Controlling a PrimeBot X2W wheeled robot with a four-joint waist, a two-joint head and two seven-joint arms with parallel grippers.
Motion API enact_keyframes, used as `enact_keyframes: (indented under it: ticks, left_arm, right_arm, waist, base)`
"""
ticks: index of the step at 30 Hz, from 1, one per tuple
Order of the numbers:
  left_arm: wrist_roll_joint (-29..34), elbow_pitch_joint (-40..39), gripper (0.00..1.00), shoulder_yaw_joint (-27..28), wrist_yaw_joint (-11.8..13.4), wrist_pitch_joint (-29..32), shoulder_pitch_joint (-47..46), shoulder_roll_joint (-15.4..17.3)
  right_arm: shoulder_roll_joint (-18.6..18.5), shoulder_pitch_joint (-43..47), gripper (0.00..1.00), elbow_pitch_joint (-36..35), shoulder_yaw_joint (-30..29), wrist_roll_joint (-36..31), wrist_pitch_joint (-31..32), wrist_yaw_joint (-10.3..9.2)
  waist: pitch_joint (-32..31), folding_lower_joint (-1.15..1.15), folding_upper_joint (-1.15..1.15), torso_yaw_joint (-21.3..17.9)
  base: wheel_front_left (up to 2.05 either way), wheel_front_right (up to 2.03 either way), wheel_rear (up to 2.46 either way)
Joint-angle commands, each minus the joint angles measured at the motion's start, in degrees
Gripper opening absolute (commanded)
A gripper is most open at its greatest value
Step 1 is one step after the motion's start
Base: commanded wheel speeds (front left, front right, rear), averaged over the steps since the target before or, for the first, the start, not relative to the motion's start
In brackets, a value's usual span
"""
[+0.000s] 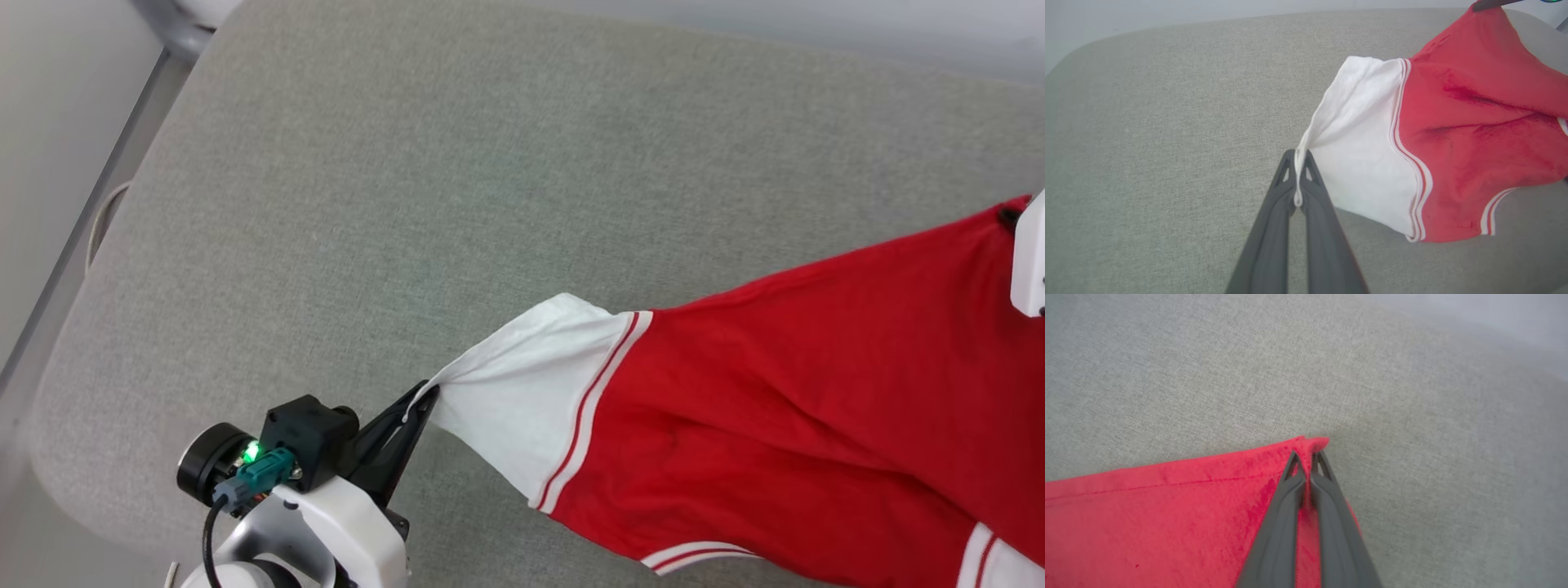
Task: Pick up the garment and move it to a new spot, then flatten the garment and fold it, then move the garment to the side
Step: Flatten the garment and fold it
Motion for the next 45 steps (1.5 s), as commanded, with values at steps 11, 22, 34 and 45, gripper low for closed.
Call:
enact_keyframes:
  ticks: [11, 22, 34, 45]
  left_arm:
    - [0.37, -4.61, 0.00, 3.89, 2.97, 1.54, 0.63, 4.03]
    - [0.26, -8.83, 0.00, 10.78, 5.68, 0.77, -3.18, 7.25]
    - [-3.03, -10.02, 0.00, 20.68, 7.43, -1.16, -12.89, 8.32]
    - [-0.31, -8.35, 0.00, 26.37, 8.07, -5.72, -26.02, 9.27]
  right_arm:
    - [-0.36, -2.25, 0.00, -2.44, 2.50, 3.00, -7.81, -0.05]
    - [-0.13, -2.09, 0.00, -11.66, 1.20, 4.53, -9.09, -0.05]
    - [2.74, -2.33, 0.00, -24.63, -2.93, 3.41, -6.48, -0.06]
    - [6.06, -4.30, 0.00, -30.95, -7.11, 1.41, -7.52, -0.07]
  waist:
    - [-9.35, 0.00, 0.00, -7.13]
    - [-13.61, 0.00, 0.00, -11.95]
    - [-14.23, 0.00, 0.00, -15.95]
    - [-12.37, 0.00, 0.00, -17.78]
  base:
    - [0.00, 0.00, 0.00]
    - [0.00, 0.00, 0.00]
    - [0.00, 0.00, 0.00]
    - [0.00, 0.00, 0.00]
